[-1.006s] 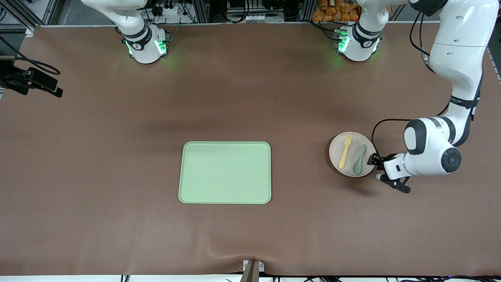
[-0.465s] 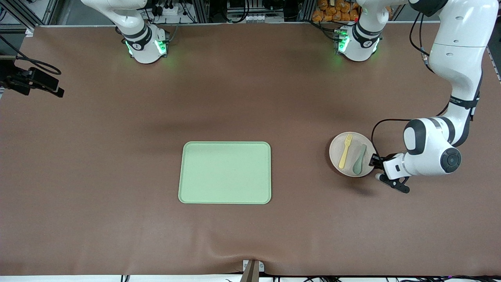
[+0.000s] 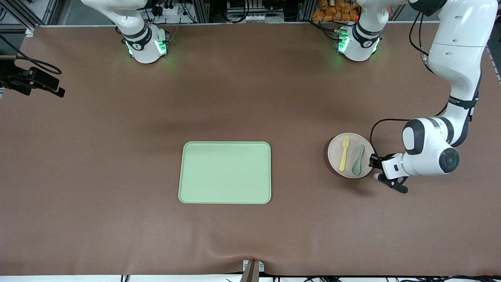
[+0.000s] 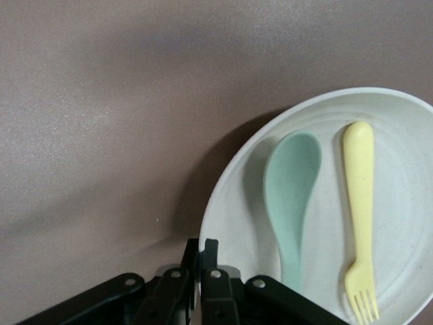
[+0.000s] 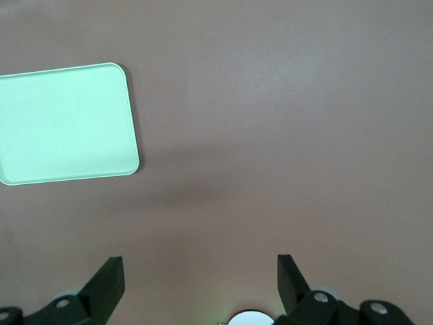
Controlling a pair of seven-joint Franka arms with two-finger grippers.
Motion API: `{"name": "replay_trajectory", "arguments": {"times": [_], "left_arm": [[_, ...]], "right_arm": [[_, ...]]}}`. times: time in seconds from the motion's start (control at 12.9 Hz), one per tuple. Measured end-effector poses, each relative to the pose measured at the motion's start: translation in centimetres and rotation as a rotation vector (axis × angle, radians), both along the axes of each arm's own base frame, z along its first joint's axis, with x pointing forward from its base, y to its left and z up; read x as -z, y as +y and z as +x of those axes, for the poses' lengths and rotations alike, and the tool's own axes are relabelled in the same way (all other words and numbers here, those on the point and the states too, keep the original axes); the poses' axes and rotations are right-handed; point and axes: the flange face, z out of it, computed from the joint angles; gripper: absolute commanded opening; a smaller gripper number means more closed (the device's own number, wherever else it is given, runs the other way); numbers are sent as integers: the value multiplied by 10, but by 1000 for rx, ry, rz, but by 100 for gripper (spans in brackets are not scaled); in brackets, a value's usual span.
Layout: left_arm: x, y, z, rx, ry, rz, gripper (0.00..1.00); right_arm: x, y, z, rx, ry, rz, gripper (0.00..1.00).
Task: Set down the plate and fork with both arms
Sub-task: 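Slide the plate with the left gripper onto the green tray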
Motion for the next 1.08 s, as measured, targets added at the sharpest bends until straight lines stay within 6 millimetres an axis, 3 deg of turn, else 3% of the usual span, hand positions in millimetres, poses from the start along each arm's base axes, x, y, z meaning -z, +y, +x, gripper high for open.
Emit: {"name": "replay_trajectory", "arguments": {"times": [0.23, 0.54, 1.08], "left_arm": [[-1, -5, 1, 7, -3, -4, 0], [-8, -31, 5, 40, -20, -31, 0], [-51, -85, 29, 48, -95, -135, 0]], "right_arm": [[0, 0, 0, 0, 1, 0, 100], [1, -1, 0, 2, 3, 0, 100], [2, -1, 0, 2, 6, 0, 100]]}}
